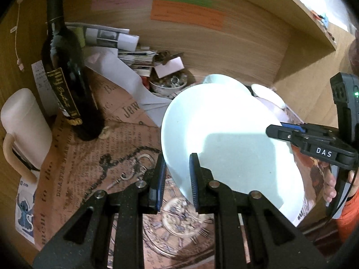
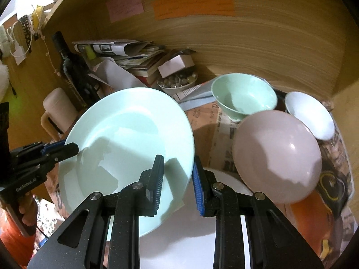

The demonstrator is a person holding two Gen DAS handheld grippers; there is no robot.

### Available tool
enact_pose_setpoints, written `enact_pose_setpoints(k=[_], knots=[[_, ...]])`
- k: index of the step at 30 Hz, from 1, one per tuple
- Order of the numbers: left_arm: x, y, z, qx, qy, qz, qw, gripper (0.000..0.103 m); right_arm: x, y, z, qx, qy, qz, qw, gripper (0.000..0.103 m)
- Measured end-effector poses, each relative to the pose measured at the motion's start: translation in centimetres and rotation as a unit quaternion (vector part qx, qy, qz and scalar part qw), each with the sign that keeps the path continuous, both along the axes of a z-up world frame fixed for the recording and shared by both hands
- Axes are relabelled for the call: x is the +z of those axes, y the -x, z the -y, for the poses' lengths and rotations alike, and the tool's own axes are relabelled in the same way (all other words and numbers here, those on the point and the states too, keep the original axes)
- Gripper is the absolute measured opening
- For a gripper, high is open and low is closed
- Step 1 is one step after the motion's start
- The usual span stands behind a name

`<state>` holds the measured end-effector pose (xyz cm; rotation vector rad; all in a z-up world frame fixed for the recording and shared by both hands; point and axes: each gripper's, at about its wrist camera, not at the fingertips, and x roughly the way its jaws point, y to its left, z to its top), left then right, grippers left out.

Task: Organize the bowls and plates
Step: 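Lift the mint-green plate with the left tool and lower it onto the white plate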

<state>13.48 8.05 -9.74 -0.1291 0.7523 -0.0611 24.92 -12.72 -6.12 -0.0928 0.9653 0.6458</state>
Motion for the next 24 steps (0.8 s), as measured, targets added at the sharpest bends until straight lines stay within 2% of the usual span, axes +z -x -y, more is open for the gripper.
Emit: enact_pose_setpoints(k=[24], knots=[[-3.3, 1.4, 4.4, -0.047, 0.016, -0.041, 0.9979, 0.018, -2.5, 4.0, 5.7, -0.037, -0.011, -0.011, 0.999, 0.023]])
